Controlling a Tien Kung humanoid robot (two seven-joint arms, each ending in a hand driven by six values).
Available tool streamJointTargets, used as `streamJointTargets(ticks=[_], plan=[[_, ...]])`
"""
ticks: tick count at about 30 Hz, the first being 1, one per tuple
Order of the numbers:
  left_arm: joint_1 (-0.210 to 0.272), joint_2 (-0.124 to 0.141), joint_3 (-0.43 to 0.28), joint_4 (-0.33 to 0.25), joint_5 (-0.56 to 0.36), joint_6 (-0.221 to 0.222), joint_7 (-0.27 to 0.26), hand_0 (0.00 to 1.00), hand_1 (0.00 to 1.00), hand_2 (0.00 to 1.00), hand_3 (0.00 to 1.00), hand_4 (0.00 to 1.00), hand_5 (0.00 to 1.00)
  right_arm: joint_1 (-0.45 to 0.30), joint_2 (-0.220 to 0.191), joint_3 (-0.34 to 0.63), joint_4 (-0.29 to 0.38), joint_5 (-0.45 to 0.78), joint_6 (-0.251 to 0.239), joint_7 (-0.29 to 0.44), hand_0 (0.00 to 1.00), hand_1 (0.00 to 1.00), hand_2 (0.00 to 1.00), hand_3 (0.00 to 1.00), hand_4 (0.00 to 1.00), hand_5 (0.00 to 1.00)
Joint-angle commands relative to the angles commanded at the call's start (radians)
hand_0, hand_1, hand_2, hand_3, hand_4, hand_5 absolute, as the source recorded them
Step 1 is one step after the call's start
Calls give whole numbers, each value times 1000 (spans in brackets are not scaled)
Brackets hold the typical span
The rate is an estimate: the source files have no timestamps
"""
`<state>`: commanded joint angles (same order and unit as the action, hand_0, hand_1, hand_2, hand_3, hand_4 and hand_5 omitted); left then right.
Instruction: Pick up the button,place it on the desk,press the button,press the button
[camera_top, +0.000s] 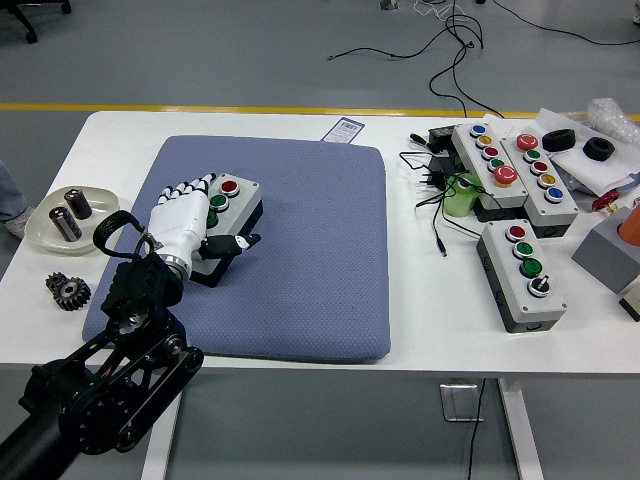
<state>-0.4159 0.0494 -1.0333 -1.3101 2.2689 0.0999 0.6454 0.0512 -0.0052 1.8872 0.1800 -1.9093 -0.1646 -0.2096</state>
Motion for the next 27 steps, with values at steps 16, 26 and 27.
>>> streamJointTargets(ticks=[16,26,27], plan=[[-56,-49,-59,109,0,-54,0,756,977,998,998,919,236,6,-2,6,0,-4,-1,0,524,658,708,625,305,156],[-64,-49,-91,140,0,-107,0,697,918,998,998,895,179,6,-3,13,0,-9,-1,2,518,658,707,625,305,157],[-66,-49,-91,140,0,-114,0,450,645,998,998,878,148,6,-3,14,0,-10,-1,2,517,657,707,625,305,156]])
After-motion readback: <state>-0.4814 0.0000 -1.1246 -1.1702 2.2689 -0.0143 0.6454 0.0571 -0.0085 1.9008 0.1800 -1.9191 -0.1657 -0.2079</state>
